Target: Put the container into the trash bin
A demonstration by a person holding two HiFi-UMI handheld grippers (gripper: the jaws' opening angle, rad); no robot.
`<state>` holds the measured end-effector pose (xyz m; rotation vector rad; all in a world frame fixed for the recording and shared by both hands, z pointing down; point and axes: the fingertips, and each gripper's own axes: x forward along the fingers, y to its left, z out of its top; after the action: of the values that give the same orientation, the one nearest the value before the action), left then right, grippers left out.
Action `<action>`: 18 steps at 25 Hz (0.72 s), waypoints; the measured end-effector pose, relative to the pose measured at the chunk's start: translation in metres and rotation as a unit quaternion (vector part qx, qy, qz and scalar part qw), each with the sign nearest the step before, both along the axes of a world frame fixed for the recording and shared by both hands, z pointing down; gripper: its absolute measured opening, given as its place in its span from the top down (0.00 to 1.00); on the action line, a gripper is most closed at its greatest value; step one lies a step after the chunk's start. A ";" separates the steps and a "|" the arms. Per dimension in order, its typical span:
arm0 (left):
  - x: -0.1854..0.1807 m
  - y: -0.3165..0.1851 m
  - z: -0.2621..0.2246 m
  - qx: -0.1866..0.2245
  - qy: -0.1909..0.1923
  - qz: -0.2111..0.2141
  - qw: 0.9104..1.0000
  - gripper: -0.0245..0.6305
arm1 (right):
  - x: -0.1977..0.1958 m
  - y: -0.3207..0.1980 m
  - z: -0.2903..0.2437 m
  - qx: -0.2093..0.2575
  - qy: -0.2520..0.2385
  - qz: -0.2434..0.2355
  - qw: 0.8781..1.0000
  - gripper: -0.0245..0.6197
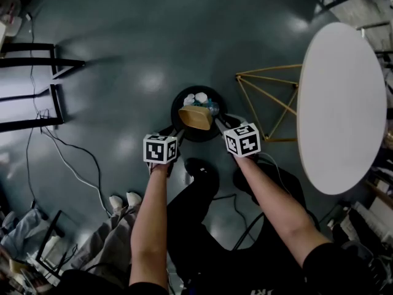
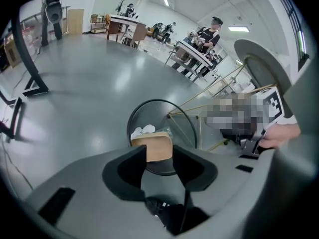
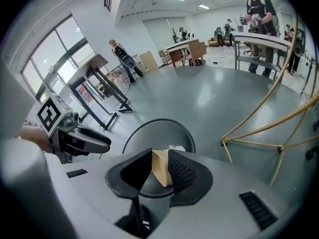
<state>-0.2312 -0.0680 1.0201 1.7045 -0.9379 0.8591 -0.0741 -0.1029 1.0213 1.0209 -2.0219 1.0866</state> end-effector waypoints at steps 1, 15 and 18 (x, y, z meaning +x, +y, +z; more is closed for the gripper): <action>0.002 0.002 -0.011 0.005 0.003 -0.003 1.000 0.72 | -0.005 0.003 -0.010 0.003 -0.005 -0.006 1.000 0.77; 0.013 -0.009 -0.251 0.149 0.069 -0.082 0.983 0.96 | -0.100 0.015 -0.259 0.097 -0.140 -0.099 0.980 0.88; 0.017 -0.019 -0.311 0.174 0.079 -0.083 0.978 0.96 | -0.096 0.010 -0.320 0.126 -0.159 -0.115 0.972 0.89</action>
<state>-0.2145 -0.0865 0.7094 1.9251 -1.1527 0.4587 -0.1703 -0.0932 0.7010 0.7385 -2.5179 0.9307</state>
